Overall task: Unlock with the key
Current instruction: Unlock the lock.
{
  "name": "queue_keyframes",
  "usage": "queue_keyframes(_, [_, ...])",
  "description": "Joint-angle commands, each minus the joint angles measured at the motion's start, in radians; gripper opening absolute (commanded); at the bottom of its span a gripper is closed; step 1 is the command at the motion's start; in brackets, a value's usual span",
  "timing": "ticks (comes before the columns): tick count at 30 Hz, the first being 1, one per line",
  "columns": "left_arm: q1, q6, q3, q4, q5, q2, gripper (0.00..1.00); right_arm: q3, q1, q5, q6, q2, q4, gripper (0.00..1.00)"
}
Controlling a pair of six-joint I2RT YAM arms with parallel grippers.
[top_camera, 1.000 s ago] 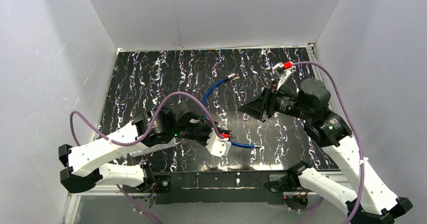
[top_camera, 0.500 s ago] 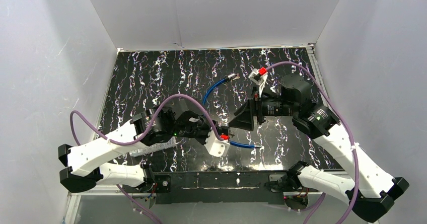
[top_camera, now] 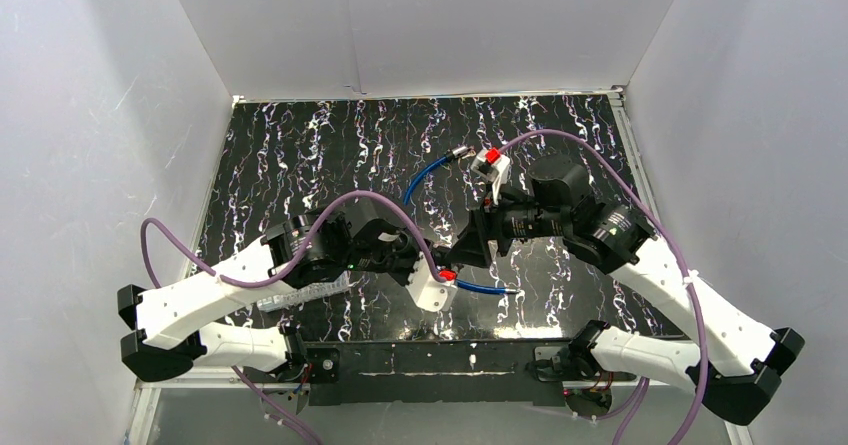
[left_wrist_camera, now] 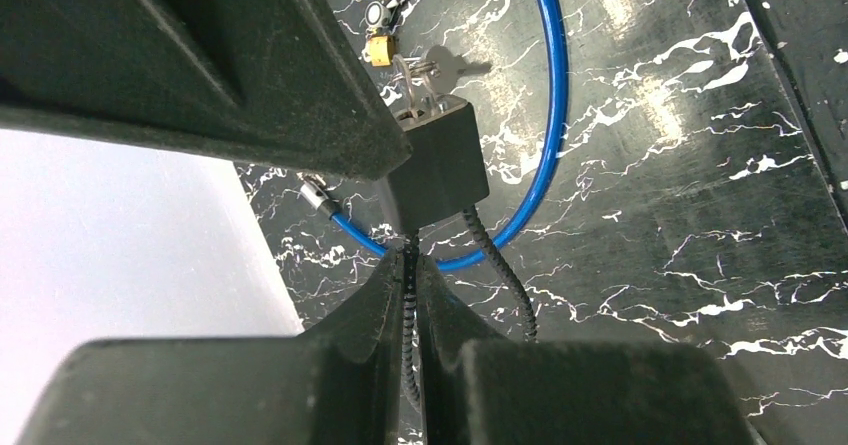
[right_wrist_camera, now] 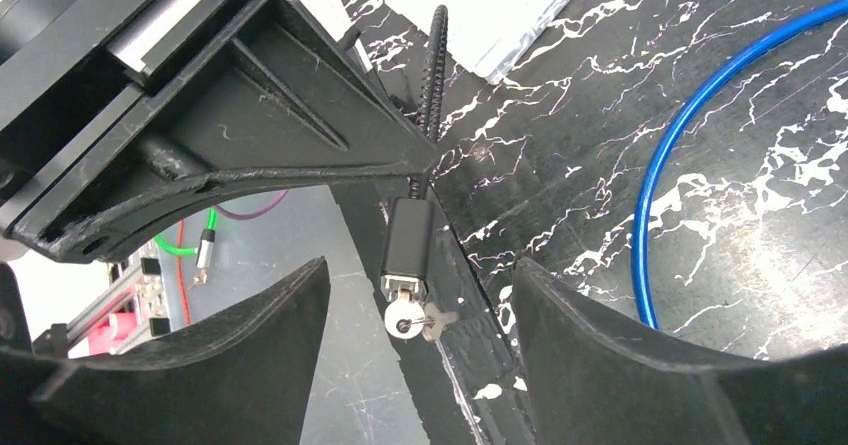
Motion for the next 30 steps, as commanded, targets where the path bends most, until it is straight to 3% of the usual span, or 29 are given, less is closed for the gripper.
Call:
queue_keyframes(1, [-0.005, 0.028, 0.047, 0.001, -0.015, -0.004, 0.00, 0.018, 0.016, 0.011, 0.000, 0.017, 0.048, 0.70])
queue_keyframes(10, [-0.006, 0.039, 0.063, 0.007, -0.017, 0.006, 0.00, -0.006, 0.036, 0.019, 0.034, 0.041, 0.114, 0.60])
queue_keyframes(16, [-0.007, 0.048, 0.063, 0.018, -0.031, 0.007, 0.00, -0.008, 0.039, 0.028, 0.047, 0.050, 0.117, 0.38])
queue_keyframes(21, [-0.008, 0.069, 0.053, 0.036, -0.049, 0.006, 0.00, -0.013, 0.042, 0.023, 0.052, 0.061, 0.104, 0.32])
queue_keyframes(23, [-0.008, 0.076, 0.050, 0.041, -0.063, 0.004, 0.00, -0.016, 0.044, 0.024, 0.049, 0.063, 0.098, 0.25])
queue_keyframes(27, [-0.008, 0.120, 0.032, 0.059, -0.114, -0.001, 0.00, -0.047, 0.046, 0.078, 0.043, 0.033, 0.094, 0.01])
queue_keyframes(30, [-0.008, 0.144, 0.024, 0.063, -0.137, -0.005, 0.00, -0.092, 0.046, 0.100, 0.038, -0.017, 0.121, 0.01])
